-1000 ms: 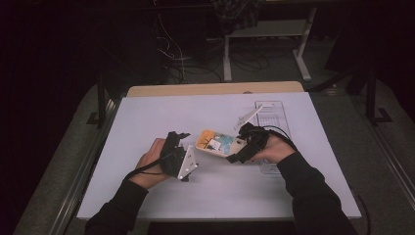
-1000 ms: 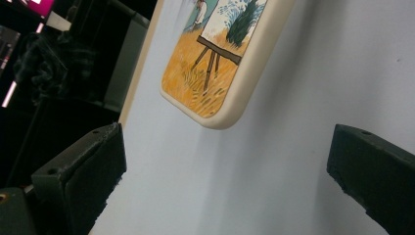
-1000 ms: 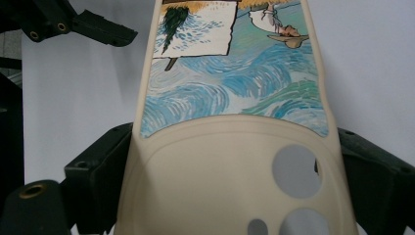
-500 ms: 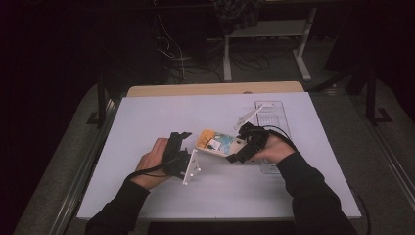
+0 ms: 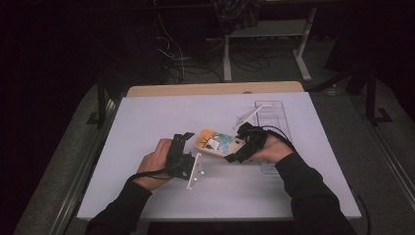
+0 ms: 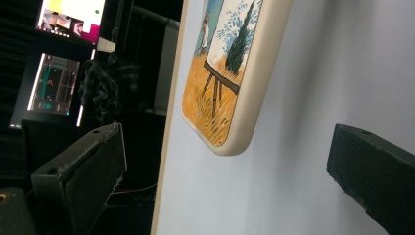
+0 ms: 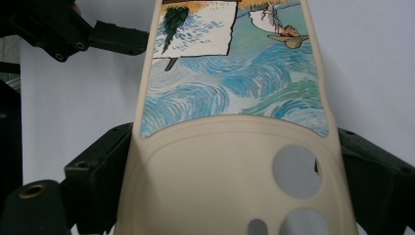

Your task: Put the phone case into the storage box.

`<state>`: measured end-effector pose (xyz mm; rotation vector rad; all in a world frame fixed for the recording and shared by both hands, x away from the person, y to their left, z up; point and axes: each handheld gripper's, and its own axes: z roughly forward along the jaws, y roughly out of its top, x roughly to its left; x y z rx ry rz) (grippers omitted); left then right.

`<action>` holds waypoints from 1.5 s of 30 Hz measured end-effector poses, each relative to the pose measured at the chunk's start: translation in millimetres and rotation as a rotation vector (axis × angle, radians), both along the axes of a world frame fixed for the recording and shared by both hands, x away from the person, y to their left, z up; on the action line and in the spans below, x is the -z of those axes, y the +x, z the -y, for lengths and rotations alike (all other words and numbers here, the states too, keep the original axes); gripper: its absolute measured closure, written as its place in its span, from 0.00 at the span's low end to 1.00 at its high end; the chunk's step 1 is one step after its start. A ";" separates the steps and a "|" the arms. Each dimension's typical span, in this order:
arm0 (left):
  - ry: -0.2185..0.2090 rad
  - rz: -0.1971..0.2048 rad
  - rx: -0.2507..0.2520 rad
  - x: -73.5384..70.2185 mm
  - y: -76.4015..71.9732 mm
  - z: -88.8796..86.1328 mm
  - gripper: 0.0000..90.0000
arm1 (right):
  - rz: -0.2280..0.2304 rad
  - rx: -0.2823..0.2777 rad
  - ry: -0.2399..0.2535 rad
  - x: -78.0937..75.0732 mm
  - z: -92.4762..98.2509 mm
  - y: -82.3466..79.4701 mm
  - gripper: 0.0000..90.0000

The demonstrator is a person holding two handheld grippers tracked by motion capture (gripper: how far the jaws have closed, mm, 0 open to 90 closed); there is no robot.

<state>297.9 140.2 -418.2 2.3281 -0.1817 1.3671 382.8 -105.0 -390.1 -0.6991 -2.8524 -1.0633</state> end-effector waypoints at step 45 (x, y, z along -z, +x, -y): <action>0.048 0.165 -0.016 9.5 -5.3 9.0 0.15 | 0.024 -0.048 0.048 -11.1 -37.9 4.8 0.10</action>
